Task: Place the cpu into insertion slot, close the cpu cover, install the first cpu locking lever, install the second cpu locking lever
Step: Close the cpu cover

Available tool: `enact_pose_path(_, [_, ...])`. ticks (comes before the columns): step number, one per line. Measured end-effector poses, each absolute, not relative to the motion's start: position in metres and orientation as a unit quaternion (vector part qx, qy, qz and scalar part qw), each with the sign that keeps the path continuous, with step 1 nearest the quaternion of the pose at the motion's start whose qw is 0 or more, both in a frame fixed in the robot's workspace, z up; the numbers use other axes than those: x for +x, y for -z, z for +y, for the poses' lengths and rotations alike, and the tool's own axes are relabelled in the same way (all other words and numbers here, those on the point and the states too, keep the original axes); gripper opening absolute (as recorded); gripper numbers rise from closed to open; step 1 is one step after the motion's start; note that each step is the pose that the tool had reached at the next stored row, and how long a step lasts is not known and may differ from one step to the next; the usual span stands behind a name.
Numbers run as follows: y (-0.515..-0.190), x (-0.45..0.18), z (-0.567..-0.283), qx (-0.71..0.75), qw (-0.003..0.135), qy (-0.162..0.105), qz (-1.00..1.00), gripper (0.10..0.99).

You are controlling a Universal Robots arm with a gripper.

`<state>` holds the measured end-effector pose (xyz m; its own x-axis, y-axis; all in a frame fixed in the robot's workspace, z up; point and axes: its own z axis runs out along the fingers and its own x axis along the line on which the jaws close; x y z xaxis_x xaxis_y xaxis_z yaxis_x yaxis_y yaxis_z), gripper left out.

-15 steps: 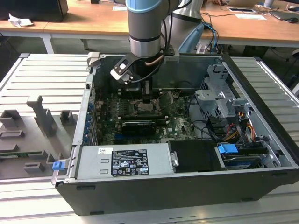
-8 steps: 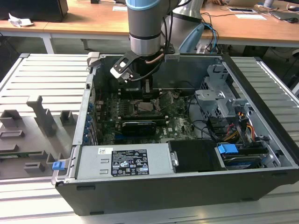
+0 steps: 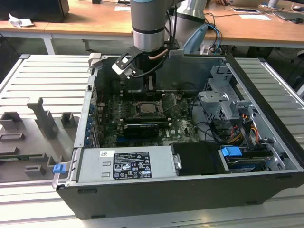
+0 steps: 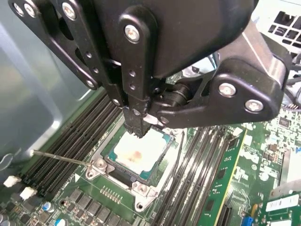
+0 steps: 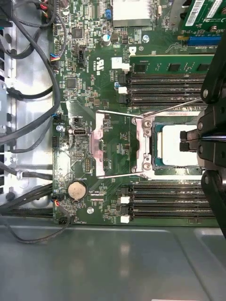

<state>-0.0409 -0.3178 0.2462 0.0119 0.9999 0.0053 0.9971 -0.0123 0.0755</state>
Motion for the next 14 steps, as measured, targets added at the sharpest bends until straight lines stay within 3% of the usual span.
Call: enact_pose_path(14, [-0.258,-0.022,-0.318,0.711,0.023,-0.026,0.702,0.106])
